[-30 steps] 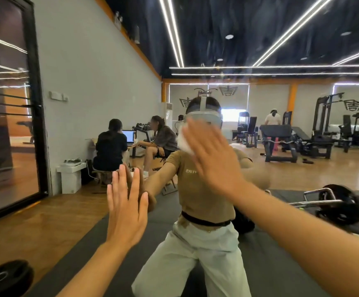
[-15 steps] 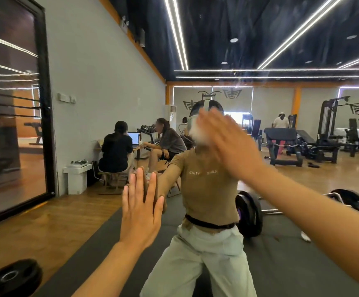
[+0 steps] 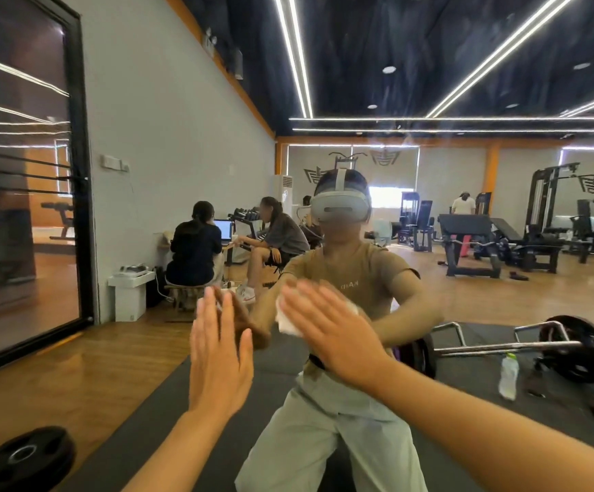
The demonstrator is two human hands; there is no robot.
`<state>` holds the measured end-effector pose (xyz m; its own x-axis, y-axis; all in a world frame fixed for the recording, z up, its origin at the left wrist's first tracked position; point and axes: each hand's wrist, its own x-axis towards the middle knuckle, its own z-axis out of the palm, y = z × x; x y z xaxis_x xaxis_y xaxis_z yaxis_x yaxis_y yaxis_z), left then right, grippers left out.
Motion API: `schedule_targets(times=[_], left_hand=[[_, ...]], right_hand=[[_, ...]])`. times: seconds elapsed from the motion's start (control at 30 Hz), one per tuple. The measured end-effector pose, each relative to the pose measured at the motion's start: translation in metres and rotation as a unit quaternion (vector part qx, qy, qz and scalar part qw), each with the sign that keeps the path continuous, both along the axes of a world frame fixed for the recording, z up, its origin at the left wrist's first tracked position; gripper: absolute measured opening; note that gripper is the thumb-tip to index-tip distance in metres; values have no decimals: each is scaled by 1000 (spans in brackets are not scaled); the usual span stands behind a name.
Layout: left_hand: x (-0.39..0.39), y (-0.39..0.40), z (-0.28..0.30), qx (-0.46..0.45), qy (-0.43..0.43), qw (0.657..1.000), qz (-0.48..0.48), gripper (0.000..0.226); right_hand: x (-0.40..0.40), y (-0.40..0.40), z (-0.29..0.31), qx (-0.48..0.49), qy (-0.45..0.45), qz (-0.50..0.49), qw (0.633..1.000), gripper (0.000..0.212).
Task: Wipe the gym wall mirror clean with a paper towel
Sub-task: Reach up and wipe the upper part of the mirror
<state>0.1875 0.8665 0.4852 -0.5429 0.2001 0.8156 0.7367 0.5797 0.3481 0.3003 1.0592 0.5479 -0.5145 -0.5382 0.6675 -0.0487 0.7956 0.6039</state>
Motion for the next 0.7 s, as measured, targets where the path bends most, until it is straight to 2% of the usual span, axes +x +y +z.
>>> schedule_targets(times=[0.13,0.23,0.3,0.43,0.47,0.53,0.6,0.7], left_hand=[[-12,-11,-10,-25,-5,999,27,64],[-13,-12,-9,-42,-4,999,28,66],[-13,-13,-10,-46,3,998,33,70],[-15,-17,-13,-71,9,996,45,71],[-16,-18,-13,-77,9,996,45,71],[-18,-20,-12,-91,12,995,43,72],[-19,-24,-12,-103,13,994,39,73],[-20,-29,-11,-120,18,992,47,72]], right_hand=[[8,10,-17,97,-64,-44,992,86],[9,11,14,111,-28,-23,993,73],[6,9,47,73,25,-16,997,69],[-6,-4,130,-71,150,-47,985,92],[-9,-8,148,-105,171,-45,979,90],[-17,-17,171,-145,202,-37,968,71],[-27,-25,167,-154,218,-32,963,54],[-42,-34,126,-104,202,-23,974,57]])
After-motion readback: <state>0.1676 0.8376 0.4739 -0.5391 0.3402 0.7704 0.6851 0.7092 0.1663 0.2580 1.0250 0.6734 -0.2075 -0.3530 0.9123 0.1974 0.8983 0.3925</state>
